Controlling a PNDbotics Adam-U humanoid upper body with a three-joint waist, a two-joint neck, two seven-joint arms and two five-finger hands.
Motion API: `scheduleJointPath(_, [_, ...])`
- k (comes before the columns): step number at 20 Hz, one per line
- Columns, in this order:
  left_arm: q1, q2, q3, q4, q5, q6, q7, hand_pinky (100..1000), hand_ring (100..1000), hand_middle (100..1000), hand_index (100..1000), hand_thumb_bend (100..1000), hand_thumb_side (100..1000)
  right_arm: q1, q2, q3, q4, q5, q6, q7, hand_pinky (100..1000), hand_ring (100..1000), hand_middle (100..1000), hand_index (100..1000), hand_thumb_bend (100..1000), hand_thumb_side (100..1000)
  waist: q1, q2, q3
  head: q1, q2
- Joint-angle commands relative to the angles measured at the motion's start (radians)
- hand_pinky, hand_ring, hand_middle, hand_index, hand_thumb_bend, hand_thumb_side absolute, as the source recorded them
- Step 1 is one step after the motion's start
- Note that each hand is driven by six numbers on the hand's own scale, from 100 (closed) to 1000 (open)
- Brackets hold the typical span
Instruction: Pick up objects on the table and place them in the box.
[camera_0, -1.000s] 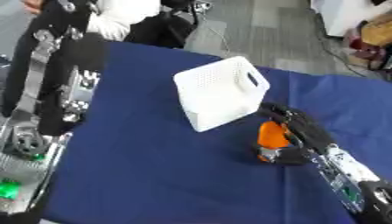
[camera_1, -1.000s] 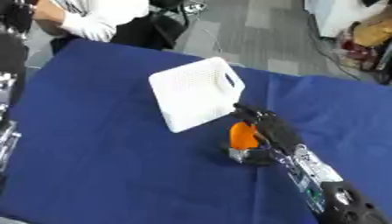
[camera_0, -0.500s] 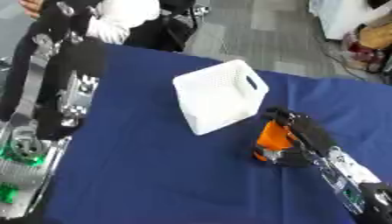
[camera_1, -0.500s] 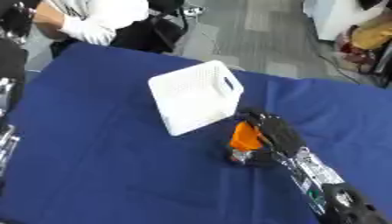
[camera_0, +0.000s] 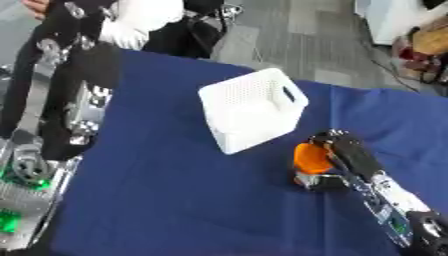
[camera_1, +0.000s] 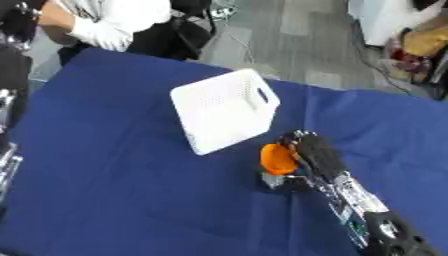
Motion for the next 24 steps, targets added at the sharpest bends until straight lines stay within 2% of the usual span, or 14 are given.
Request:
scheduleJointPath(1, [-0.02,0.004,0.001,-0.014,0.005,-0.004,-0.001,1000,886,970,890,155,815,-0.003,-0.016,0.002,-0.024,-0.012,-0.023,-0.031,100,100,100,127,132,619,0.004,-0.015,0.001,-0.003,-0.006])
scheduleJointPath(3, [-0.019,0.004,0.001,-0.014,0.005,-0.004,0.0,1000,886,970,890,156,815,-0.002,-0.028,0.004,-0.043,-0.032,-0.025,0.003,100,100,100,116,100,580,0.003,-0.017,0.001,-0.002,-0.005])
scheduleJointPath(6, [-0.015,0.008,0.001,-0.014,0.005,-0.003,0.0,1000,887,970,889,156,814,-0.008,-0.069,0.001,-0.123,-0.104,0.004,0.129,100,100,100,109,100,568,-0.001,-0.024,-0.004,0.001,0.0])
scheduleJointPath(11, [-0.006,0.015,0.003,-0.014,0.003,-0.004,0.004,1000,887,969,888,156,813,-0.026,-0.155,-0.018,-0.321,-0.241,0.127,0.41,100,100,100,105,100,561,-0.004,-0.033,-0.011,0.003,0.007])
scheduleJointPath(14, [-0.003,0.018,0.005,-0.014,0.002,-0.005,0.007,1000,887,969,887,156,813,-0.044,-0.19,-0.031,-0.405,-0.31,0.189,0.506,100,100,100,105,100,564,-0.003,-0.034,-0.014,0.002,0.007])
scheduleJointPath(18, [-0.006,0.017,0.006,-0.014,0.001,-0.009,0.011,1000,887,969,887,157,812,-0.074,-0.212,-0.049,-0.444,-0.353,0.235,0.537,100,100,100,106,100,570,-0.003,-0.032,-0.012,-0.005,0.006])
scheduleJointPath(24, [-0.029,-0.003,0.007,-0.014,0.005,-0.018,0.015,1000,888,969,889,161,811,-0.122,-0.206,-0.05,-0.382,-0.353,0.236,0.497,100,100,100,107,100,572,-0.001,-0.015,0.009,-0.027,-0.012])
